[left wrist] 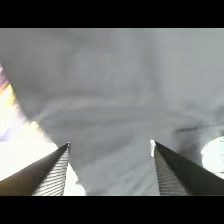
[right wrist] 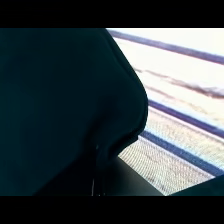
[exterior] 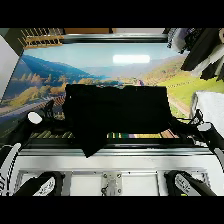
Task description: Fold the clothes and pants, and hang the long-sleeved shirts on hangers.
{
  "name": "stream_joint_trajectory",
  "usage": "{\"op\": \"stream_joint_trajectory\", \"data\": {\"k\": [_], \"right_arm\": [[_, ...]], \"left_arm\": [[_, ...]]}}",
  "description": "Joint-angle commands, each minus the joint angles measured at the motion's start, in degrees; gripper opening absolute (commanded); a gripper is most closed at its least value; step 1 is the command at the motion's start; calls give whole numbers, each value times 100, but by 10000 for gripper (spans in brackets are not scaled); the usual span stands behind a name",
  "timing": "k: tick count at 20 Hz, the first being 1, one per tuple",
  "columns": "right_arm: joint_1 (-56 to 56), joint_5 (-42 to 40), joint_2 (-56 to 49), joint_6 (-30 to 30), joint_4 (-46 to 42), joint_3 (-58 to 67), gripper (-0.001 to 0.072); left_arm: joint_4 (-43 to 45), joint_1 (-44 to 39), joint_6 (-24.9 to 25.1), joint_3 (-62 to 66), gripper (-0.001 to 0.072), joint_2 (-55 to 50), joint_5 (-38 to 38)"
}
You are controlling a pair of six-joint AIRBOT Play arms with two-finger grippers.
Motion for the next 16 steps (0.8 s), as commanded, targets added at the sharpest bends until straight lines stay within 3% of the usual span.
{"op": "stream_joint_trajectory", "data": {"k": [1,11,12,13,14,16], "right_arm": [[9,2,61,-81,26,7,14],[9,44,63,-81,175,9,14],[9,59,63,-83,175,17,14],[9,133,70,-83,173,39,14],[7,232,72,-85,166,79,14],[-22,660,74,-184,4,315,14]], "left_arm": [[-52,254,-109,-691,534,98,-74],[-48,-1504,-527,-284,535,-520,459],[-48,-1561,-529,-234,469,-520,468],[-50,-1569,-527,-225,223,-520,466],[-50,-1567,-527,-227,29,-520,439],[31,-1410,-496,-227,8,-315,181]]}}
